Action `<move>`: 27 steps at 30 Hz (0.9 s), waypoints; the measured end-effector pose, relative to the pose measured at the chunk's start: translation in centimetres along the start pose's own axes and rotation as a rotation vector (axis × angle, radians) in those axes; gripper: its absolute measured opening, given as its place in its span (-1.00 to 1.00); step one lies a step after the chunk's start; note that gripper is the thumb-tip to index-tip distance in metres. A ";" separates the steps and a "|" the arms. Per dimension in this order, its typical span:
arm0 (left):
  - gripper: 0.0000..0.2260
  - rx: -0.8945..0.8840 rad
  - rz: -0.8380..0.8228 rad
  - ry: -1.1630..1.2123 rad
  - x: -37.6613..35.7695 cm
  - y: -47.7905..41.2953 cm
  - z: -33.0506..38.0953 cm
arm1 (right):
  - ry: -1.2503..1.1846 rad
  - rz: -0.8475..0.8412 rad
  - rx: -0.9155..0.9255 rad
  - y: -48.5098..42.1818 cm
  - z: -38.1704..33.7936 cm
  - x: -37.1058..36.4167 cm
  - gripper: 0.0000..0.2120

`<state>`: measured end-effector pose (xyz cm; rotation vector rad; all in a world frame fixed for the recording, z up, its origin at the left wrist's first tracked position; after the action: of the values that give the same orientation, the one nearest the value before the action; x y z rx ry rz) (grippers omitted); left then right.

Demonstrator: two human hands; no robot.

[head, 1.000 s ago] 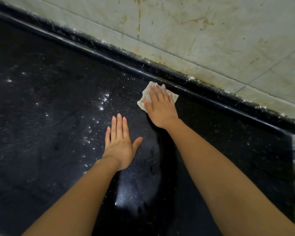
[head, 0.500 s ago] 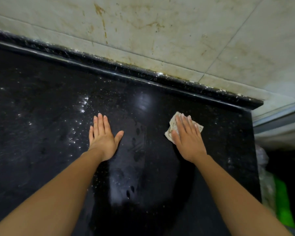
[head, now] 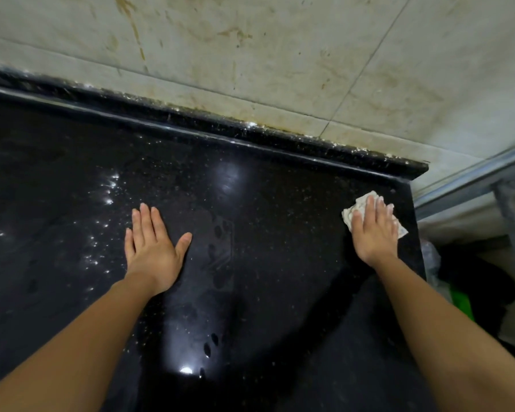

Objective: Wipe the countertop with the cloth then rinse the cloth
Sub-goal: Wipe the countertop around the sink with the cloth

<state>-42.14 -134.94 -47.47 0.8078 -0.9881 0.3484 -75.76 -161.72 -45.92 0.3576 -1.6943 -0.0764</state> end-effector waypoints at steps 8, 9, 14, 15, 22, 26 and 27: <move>-0.27 0.002 -0.006 0.018 0.0 0.0 0.2 | 0.052 -0.080 0.299 -3.0 -9.9 -0.8 -0.44; -0.27 0.001 -0.008 0.021 0.0 0.0 0.3 | 0.059 -0.077 0.345 -2.9 -11.6 -1.0 -0.44; -0.29 0.005 0.011 0.023 0.2 0.1 0.2 | 0.126 -0.116 0.596 -1.7 -21.9 -3.6 -0.44; -0.29 0.008 0.014 0.022 0.2 0.1 0.2 | 0.137 -0.129 0.638 -1.3 -24.0 -4.1 -0.44; -0.29 0.029 0.042 0.019 0.2 0.0 0.0 | 0.176 -0.196 0.883 2.3 -35.6 -7.5 -0.43; -0.30 0.028 0.058 0.014 0.3 0.0 -0.1 | 0.187 -0.195 0.982 3.0 -38.0 -8.1 -0.43; -0.30 0.024 0.056 0.020 0.3 0.0 -0.1 | 0.189 -0.197 1.001 2.8 -37.9 -7.9 -0.43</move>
<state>-41.89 -134.89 -47.23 0.7981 -0.9909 0.4166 -38.42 -151.04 -46.75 1.2287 -1.3954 0.6635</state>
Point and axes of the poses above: each hand's wrist, its own y-axis away from the middle knuckle, its own x-axis out of the back of the hand, z = x × y, the point moved 7 cm from there along -y, towards the middle knuckle, and after that the axes turned 1 degree about y, right-handed, at the moved point
